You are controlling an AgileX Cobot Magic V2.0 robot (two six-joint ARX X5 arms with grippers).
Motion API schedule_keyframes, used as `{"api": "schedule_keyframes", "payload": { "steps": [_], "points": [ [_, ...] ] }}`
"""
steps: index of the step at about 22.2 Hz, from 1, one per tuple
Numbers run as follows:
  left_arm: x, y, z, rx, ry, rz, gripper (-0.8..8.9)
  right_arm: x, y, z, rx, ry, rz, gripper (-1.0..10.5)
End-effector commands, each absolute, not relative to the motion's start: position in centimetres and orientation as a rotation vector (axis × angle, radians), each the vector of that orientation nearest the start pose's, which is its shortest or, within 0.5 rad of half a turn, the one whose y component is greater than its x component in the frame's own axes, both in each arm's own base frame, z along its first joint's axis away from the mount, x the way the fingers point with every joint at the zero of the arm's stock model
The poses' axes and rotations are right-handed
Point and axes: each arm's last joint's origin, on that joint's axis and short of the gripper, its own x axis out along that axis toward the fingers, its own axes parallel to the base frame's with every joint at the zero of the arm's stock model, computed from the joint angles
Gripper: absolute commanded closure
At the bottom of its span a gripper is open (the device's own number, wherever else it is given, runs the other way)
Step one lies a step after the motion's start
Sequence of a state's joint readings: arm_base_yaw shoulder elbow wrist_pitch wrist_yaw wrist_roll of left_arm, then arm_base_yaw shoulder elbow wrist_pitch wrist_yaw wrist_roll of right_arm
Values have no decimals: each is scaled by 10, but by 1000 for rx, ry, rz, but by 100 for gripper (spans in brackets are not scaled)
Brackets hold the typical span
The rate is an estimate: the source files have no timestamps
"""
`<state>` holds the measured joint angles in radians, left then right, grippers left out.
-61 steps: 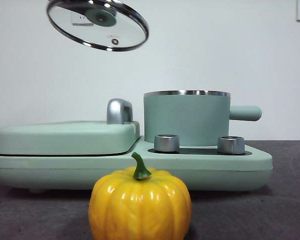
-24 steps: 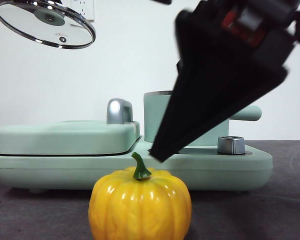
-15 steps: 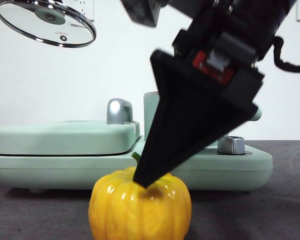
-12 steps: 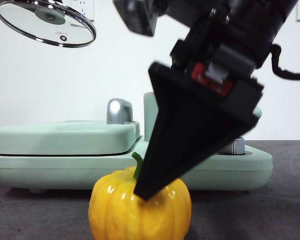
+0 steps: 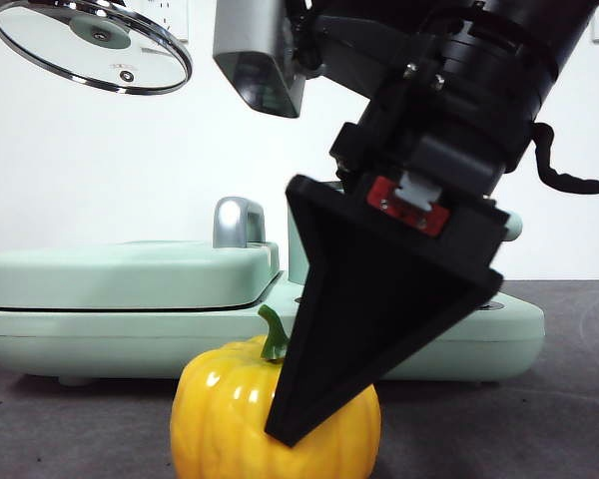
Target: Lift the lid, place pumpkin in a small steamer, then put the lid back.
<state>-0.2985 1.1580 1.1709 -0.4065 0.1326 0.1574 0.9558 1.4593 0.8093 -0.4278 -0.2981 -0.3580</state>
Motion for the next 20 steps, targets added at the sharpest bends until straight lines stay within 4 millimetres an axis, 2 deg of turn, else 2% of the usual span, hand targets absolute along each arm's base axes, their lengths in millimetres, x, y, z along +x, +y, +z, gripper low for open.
{"api": "schedule_keyframes", "payload": {
  "steps": [1, 7, 14, 20],
  "points": [
    [234, -76, 383, 191, 295, -458, 803, 146, 229, 186, -568, 907, 1344, 587],
    [234, -76, 382, 191, 297, -458, 803, 142, 224, 207, -492, 982, 1346, 587],
    [234, -77, 382, 190, 297, -458, 803, 146, 208, 246, -427, 1096, 1123, 587],
    [234, -77, 382, 191, 296, -458, 803, 158, 193, 294, -348, 1141, 928, 587]
  ]
}}
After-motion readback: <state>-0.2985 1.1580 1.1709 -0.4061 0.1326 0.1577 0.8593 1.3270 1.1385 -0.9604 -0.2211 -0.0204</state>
